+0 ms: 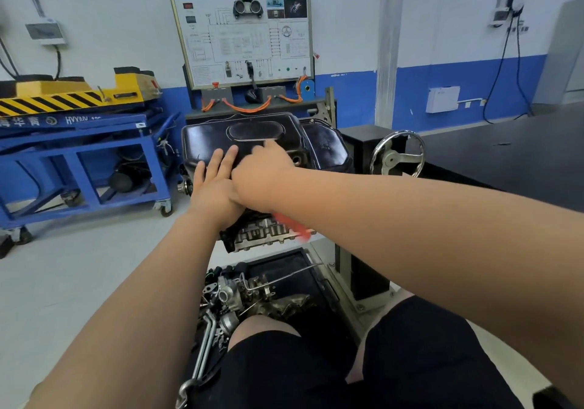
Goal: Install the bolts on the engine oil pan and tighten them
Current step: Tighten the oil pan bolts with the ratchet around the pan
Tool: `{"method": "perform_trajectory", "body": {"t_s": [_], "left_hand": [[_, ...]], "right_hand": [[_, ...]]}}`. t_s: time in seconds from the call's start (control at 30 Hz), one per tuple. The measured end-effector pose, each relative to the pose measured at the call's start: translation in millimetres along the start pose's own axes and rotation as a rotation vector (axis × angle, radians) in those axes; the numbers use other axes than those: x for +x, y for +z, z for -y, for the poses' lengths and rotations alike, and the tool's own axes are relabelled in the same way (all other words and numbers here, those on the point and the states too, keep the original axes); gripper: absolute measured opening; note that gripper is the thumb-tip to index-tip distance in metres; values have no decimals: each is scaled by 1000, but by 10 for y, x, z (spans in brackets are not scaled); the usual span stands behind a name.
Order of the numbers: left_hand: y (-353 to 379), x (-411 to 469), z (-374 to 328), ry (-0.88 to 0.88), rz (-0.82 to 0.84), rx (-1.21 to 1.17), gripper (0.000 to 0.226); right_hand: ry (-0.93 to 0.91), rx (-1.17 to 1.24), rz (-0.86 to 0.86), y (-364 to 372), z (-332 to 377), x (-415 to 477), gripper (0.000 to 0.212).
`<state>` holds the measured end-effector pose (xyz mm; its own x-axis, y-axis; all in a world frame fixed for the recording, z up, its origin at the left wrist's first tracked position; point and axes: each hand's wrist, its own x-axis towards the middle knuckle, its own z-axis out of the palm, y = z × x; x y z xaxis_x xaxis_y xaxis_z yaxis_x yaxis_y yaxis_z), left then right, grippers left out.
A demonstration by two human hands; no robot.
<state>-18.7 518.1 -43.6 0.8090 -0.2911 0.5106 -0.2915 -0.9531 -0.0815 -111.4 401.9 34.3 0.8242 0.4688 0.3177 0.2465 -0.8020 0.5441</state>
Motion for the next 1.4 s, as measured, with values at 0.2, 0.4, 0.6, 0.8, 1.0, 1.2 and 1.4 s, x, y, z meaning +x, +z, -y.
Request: {"method": "perform_trajectory", "body": {"t_s": [0.2, 0.4, 0.6, 0.8, 1.0, 1.2, 1.4], "left_hand": [[36, -14, -37, -7, -22, -20, 72], [26, 22, -88, -66, -44, 19, 65], [55, 4, -49, -54, 6, 7, 76], [18, 2, -173, -84, 8, 17, 62], [25, 3, -165, -105, 18, 34, 76], [58, 14, -130, -99, -9, 1, 71], [27, -22, -150, -65, -6, 23, 66]], "right_hand": [[85, 130, 66, -1, -12, 42, 55], [-208, -246, -155, -64, -50, 20, 31], [-134, -225, -121, 85, -29, -30, 41], [221, 280, 97, 73, -65, -42, 36], [-22, -51, -61, 52, -90, -49, 36], [-81, -113, -168, 126, -125, -70, 32], [57, 92, 1, 152, -81, -88, 44]]}}
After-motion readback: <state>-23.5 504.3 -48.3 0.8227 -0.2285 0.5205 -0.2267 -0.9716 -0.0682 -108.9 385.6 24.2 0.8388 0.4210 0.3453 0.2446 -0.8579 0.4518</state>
